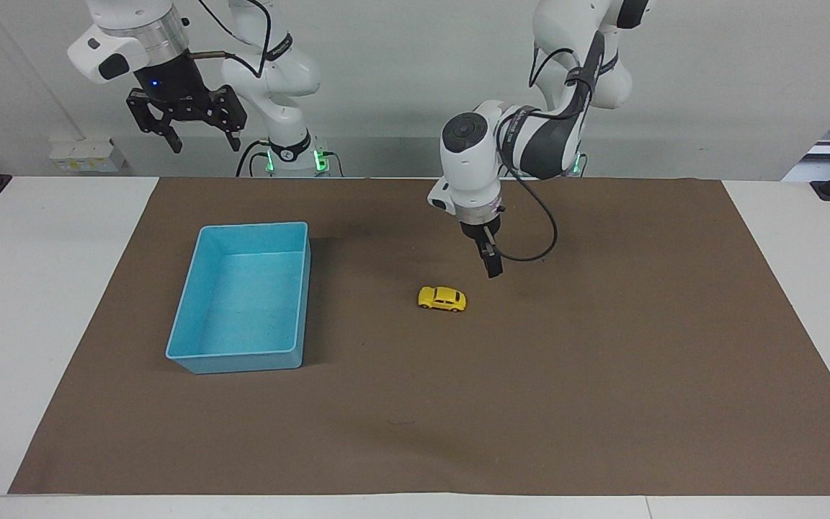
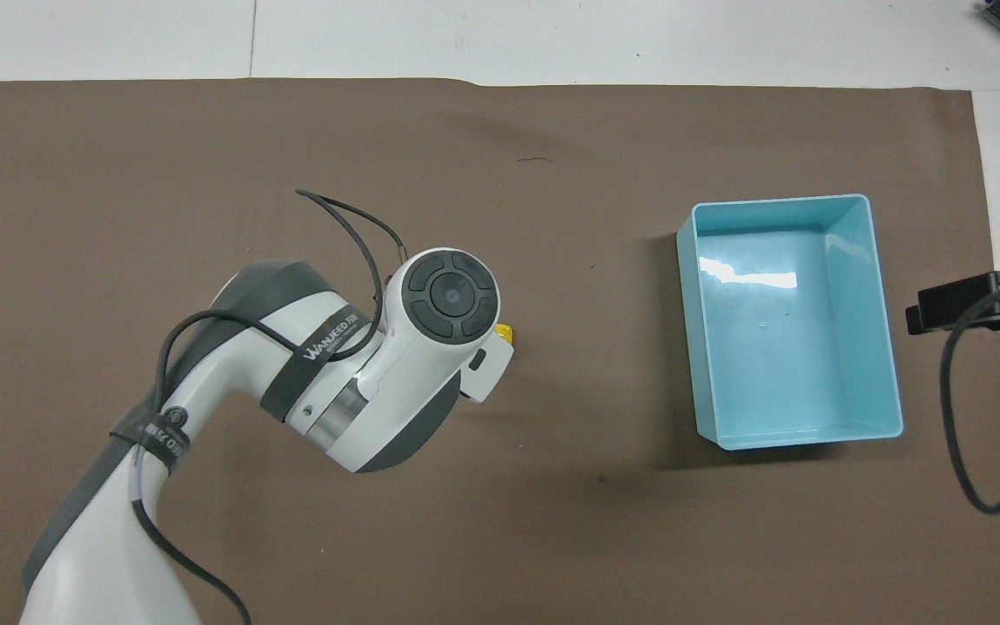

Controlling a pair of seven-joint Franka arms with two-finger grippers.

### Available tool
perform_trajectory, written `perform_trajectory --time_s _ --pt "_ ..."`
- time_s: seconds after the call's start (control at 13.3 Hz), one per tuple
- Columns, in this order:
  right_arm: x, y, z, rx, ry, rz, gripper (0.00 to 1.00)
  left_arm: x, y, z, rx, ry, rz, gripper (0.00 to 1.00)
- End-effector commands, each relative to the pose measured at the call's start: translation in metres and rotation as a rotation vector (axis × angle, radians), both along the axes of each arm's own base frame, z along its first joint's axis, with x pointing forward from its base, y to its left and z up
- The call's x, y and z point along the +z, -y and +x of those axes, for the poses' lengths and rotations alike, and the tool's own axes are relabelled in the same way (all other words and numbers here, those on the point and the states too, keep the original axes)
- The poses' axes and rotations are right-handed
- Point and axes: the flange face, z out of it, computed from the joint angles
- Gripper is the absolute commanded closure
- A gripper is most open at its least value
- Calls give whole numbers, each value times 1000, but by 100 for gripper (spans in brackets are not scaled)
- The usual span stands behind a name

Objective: Wind up and store yellow beetle car

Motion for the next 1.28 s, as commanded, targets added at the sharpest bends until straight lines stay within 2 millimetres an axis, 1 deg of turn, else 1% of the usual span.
perform_trajectory --time_s 0.0,0.08,0.15,0.23,0.38,0.6,0.68,0.83,1.05,1.13,1.2 --pt "-1 1 -1 -15 11 -8 0 -27 30 -8 -34 51 32 0" --pt "-1 1 -1 -14 11 -8 0 -49 44 -10 -36 86 44 0" --pt "-1 1 -1 -14 11 -8 0 -62 59 -17 -38 109 28 0" --pt "-1 1 -1 -15 11 -8 0 -65 63 -17 -47 121 7 0" --pt "-1 1 -1 -15 11 -8 0 -64 67 -14 -56 145 -28 0" --pt "-1 1 -1 -15 11 -8 0 -81 70 -8 -66 162 -66 0" --pt "-1 2 -1 -17 11 -8 0 -85 70 -7 -69 160 -67 0" --pt "-1 1 -1 -14 11 -8 0 -86 68 -5 -69 161 -69 0" --pt "-1 1 -1 -15 11 -8 0 -92 66 -9 -72 155 -68 0" --pt "-1 1 -1 -15 11 -8 0 -92 65 -8 -71 157 -72 4" --pt "-1 1 -1 -15 11 -8 0 -92 60 -3 -60 157 -72 16"
